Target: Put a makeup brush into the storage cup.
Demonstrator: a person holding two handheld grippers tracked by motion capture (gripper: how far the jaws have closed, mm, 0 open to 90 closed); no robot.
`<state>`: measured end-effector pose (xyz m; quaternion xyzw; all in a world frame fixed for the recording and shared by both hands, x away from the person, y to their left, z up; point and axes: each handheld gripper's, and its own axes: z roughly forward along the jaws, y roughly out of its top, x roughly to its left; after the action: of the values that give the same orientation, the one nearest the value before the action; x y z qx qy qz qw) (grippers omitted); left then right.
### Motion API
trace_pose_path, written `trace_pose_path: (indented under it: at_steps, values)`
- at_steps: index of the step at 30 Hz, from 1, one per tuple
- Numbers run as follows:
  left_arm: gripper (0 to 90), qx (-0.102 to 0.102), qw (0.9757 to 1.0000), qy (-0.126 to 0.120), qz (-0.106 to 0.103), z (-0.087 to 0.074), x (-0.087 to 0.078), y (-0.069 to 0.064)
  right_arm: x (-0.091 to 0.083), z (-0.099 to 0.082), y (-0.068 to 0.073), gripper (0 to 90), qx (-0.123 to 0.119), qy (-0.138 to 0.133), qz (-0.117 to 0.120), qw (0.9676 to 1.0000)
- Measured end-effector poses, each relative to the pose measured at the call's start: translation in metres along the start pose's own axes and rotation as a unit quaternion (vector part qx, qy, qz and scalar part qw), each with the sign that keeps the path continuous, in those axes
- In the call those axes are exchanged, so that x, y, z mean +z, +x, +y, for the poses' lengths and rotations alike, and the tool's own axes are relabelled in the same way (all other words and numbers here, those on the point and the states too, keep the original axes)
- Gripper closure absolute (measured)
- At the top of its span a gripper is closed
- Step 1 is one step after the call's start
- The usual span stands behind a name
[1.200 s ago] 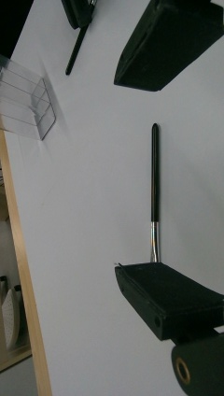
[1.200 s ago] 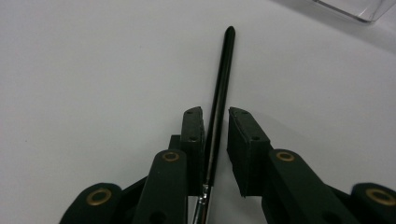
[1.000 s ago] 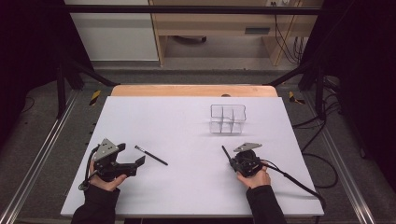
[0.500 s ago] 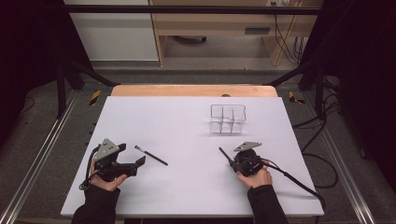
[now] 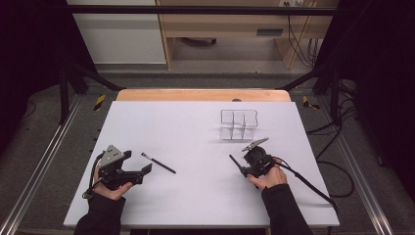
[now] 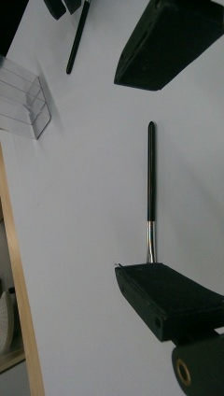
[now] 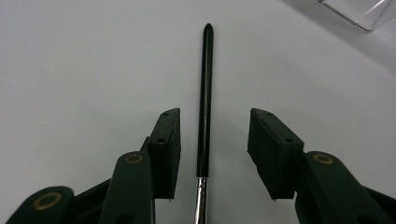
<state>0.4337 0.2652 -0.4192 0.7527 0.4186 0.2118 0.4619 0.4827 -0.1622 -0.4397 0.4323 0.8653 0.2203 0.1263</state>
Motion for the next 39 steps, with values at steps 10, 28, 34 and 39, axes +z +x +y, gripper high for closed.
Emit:
trace_pose_path:
  at_steps: [10, 28, 34, 39]
  values:
    - [6.6, 0.0, 1.0, 0.0, 0.0, 0.0, 0.0, 0.001, 0.005, 0.012, 0.0, 53.8, -0.006, 0.051, 0.006, 0.9986]
    - [6.7, 0.001, 1.0, 0.005, 0.0, -0.001, 0.001, 0.001, 0.017, 0.011, 0.002, 77.5, -0.017, 0.101, 0.02, 0.9945]
    - [6.7, 0.001, 1.0, 0.006, 0.0, -0.001, 0.002, 0.001, 0.017, 0.013, 0.003, 82.6, -0.009, 0.109, 0.025, 0.9937]
    - [6.7, 0.003, 1.0, 0.008, 0.0, -0.001, 0.002, 0.0, 0.017, 0.012, 0.003, 84.0, -0.006, 0.108, 0.026, 0.9938]
